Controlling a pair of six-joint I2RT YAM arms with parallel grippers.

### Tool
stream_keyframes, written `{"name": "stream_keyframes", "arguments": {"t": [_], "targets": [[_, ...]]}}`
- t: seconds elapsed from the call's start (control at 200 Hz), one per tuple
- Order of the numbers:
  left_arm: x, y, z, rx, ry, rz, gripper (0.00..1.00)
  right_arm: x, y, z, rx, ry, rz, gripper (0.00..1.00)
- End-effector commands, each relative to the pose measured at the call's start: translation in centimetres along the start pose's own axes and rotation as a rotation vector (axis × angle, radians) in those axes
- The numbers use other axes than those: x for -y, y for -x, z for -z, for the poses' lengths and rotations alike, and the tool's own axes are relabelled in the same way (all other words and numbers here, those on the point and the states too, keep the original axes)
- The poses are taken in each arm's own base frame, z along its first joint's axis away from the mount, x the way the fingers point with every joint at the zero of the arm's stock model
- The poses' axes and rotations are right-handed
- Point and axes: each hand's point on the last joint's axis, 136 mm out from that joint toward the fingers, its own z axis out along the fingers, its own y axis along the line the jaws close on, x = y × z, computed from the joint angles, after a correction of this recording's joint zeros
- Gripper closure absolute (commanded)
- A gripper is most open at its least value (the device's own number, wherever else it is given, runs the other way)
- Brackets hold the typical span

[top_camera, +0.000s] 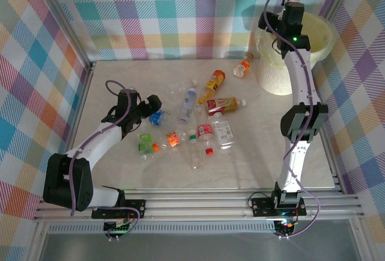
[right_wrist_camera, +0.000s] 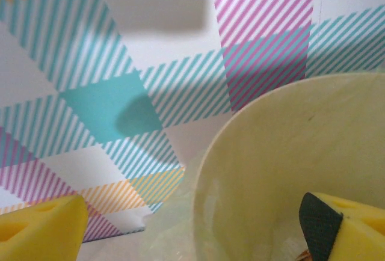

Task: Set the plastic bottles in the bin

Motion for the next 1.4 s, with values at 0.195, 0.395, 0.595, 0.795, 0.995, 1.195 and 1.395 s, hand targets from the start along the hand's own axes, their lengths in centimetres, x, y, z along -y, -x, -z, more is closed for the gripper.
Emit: {"name": "stream_keyframes", "arguments": {"t": [0.195, 0.395, 0.595, 0.795, 0.995, 1.195, 1.395], "targets": [[0.2, 0.4, 1.2, 0.039, 0.021, 0.01, 0.0, -4.4, -0.9, 6.5, -0.048, 0.196, -0.02, 0.0], [-0.2, 0.6, 1.3, 0.056, 0.038, 0.035, 0.0, -9.5, -7.5, 7.9, -0.155, 0.334, -0.055, 0.0], [0.9, 0.5, 1.8, 0.029, -0.009, 0.032, 0.0, -11.6, -15.7, 8.6, -0.292, 0.347, -0.104, 0.0], [-2.7, -3.3, 2.3, -0.147, 0.174, 0.064, 0.0, -10.3, -22.6, 11.5, -0.438, 0.316, -0.191, 0.0], [-7.3, -6.8, 4.7, -0.239, 0.372, 0.056, 0.0, -8.4, -25.0, 13.6, -0.459, 0.28, -0.18, 0.0], [-8.2, -9.8, 4.3, -0.373, 0.365, -0.009, 0.01, -7.9, -23.9, 14.0, -0.419, 0.258, -0.149, 0.0], [-9.0, -9.7, 3.0, -0.401, 0.415, -0.072, 0.03, -8.0, -22.9, 14.4, -0.39, 0.269, -0.135, 0.0]]}}
